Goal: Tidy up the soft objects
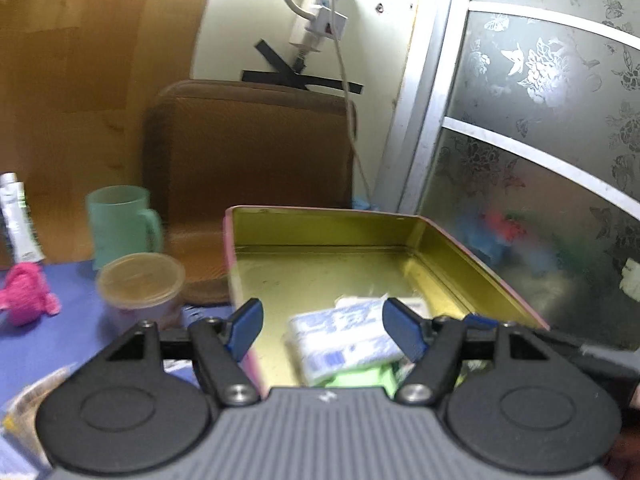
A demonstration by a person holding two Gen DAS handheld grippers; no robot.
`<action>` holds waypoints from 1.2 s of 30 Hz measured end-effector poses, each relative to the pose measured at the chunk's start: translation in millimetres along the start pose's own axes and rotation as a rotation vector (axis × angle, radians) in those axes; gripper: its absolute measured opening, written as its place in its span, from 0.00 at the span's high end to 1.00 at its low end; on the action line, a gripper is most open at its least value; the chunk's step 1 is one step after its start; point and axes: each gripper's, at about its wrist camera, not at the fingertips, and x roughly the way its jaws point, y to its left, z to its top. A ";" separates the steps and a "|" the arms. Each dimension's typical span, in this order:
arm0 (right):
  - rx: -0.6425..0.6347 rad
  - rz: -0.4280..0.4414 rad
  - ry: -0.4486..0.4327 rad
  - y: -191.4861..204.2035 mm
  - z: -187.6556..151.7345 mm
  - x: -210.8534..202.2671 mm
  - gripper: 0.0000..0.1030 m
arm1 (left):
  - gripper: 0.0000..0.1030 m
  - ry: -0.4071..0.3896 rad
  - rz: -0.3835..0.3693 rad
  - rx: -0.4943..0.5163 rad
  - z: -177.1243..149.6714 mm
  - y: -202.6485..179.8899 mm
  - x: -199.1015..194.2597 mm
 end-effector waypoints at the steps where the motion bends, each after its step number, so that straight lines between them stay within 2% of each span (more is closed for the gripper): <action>1: 0.000 0.005 -0.013 4.1 -2.0 -4.2 0.52 | 0.34 0.002 0.015 0.002 -4.0 2.7 -6.0; 8: -0.039 0.043 -0.059 43.0 -17.0 -26.1 0.52 | 0.34 0.032 0.109 -0.007 -32.9 21.0 -37.5; 17: -0.112 0.106 -0.038 84.9 -36.0 -36.9 0.52 | 0.34 0.066 0.223 -0.051 -60.6 60.6 -59.5; 22: -0.121 0.091 -0.057 94.3 -42.2 -41.6 0.52 | 0.34 0.076 0.243 -0.060 -70.4 71.3 -65.8; 24: -0.115 0.079 -0.063 94.0 -45.2 -43.6 0.52 | 0.27 0.079 0.252 -0.054 -73.2 71.0 -66.3; 28: -0.111 0.063 -0.070 93.2 -53.4 -50.2 0.52 | 0.26 0.086 0.273 -0.025 -79.7 67.4 -66.7; 31: -0.099 0.076 -0.043 94.9 -63.0 -53.2 0.52 | 0.26 0.099 0.292 -0.013 -85.0 68.9 -65.4; 36: -0.081 0.118 0.072 97.8 -76.1 -40.0 0.52 | 0.26 0.124 0.325 0.000 -93.0 76.8 -63.7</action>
